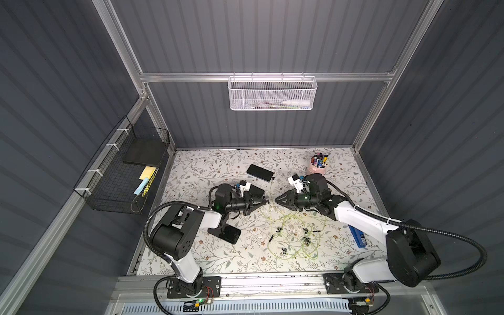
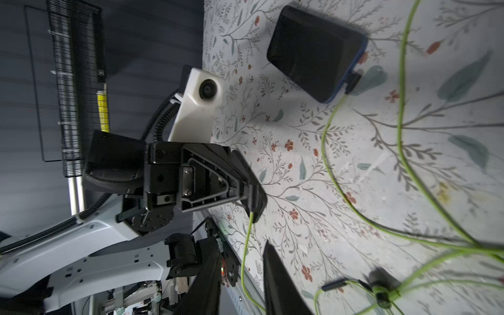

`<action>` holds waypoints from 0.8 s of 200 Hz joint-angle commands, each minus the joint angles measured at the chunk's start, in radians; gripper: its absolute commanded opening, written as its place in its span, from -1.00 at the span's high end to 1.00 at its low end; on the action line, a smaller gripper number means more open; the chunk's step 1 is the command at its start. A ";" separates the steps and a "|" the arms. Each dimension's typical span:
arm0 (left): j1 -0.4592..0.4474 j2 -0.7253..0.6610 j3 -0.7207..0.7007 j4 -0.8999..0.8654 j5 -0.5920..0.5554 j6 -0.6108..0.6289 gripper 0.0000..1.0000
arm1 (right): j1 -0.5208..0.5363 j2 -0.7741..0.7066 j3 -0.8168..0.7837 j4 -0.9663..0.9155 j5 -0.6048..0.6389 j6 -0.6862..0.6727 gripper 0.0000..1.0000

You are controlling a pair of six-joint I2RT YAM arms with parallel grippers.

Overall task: Plug wired earphones into phones
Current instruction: Pick up the wired earphone from the center of the board.

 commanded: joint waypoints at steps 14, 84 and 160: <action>-0.022 0.060 0.029 0.289 0.069 -0.177 1.00 | -0.014 0.079 -0.034 0.283 -0.139 0.149 0.40; -0.033 0.073 0.029 0.306 0.074 -0.192 1.00 | -0.015 0.102 -0.039 0.292 -0.142 0.147 0.46; -0.036 0.083 0.041 0.304 0.063 -0.195 1.00 | -0.015 0.113 -0.048 0.325 -0.152 0.168 0.69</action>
